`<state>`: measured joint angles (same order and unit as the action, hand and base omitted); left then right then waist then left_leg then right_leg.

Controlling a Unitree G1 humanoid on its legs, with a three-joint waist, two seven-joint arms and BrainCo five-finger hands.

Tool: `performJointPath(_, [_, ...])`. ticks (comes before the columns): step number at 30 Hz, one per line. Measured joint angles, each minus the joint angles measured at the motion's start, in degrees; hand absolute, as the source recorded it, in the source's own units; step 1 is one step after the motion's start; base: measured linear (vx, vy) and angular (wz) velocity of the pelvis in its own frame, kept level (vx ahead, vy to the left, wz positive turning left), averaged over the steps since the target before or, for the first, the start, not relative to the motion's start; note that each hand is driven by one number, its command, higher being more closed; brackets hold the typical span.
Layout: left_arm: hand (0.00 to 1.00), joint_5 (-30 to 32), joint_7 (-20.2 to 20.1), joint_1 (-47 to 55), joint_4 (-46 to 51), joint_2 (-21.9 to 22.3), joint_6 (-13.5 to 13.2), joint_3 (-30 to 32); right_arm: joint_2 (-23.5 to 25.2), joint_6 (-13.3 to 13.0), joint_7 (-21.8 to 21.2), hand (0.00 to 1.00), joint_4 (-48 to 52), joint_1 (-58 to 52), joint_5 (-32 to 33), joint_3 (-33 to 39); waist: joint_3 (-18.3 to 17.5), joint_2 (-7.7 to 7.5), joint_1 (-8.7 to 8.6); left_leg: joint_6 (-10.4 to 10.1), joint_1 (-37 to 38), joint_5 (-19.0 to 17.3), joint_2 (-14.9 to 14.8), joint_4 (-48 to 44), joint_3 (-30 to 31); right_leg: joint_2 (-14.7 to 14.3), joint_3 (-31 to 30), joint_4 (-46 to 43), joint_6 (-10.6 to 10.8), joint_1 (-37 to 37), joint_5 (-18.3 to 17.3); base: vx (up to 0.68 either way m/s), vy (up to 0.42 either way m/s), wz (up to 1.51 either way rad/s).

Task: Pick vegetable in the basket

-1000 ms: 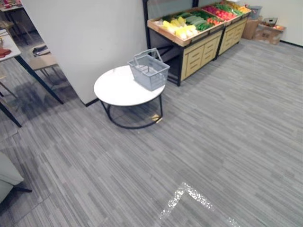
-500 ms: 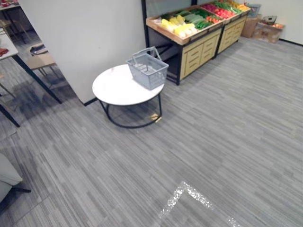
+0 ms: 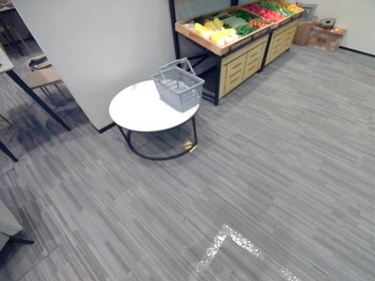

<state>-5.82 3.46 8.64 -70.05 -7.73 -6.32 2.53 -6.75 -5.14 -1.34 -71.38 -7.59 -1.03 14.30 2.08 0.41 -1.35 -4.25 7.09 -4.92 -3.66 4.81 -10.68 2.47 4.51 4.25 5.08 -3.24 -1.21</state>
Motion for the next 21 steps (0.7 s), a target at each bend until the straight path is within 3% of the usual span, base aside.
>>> performJointPath(9, [0.00, 2.3, 2.4, 0.2, 1.9, -0.3, -3.1, -2.7, -0.2, -3.1, 1.2, 0.00, 2.0, -0.5, 4.0, -4.2, -0.4, 0.03, 0.01, 0.7, -1.4, 0.4, 0.0, 0.0, 0.6, 0.0, 0.7, -0.1, -0.2, 1.2, 0.1, -0.04, -0.018, 0.03])
performJointPath(18, [0.00, 2.3, 1.8, -0.8, 1.8, -0.3, -2.6, -2.5, -0.7, -3.1, 0.7, 0.00, 3.0, -1.0, 6.6, -4.8, -0.2, 0.15, -0.16, 0.6, -2.4, 0.6, -0.2, -0.1, 0.4, -0.2, 0.8, -0.9, -0.4, 2.7, 0.2, 0.00, -0.004, -0.01])
performJointPath(21, [0.00, 2.3, 0.3, -2.9, 1.7, -0.4, -1.8, -2.0, -0.7, -2.9, -0.4, 0.00, 2.9, 0.3, 6.6, -2.8, 1.9, 0.51, -0.22, 0.6, -4.5, 0.6, -0.8, -2.5, 0.1, -0.3, 0.8, -6.8, -1.7, 6.7, -0.8, -0.03, -0.018, -0.04])
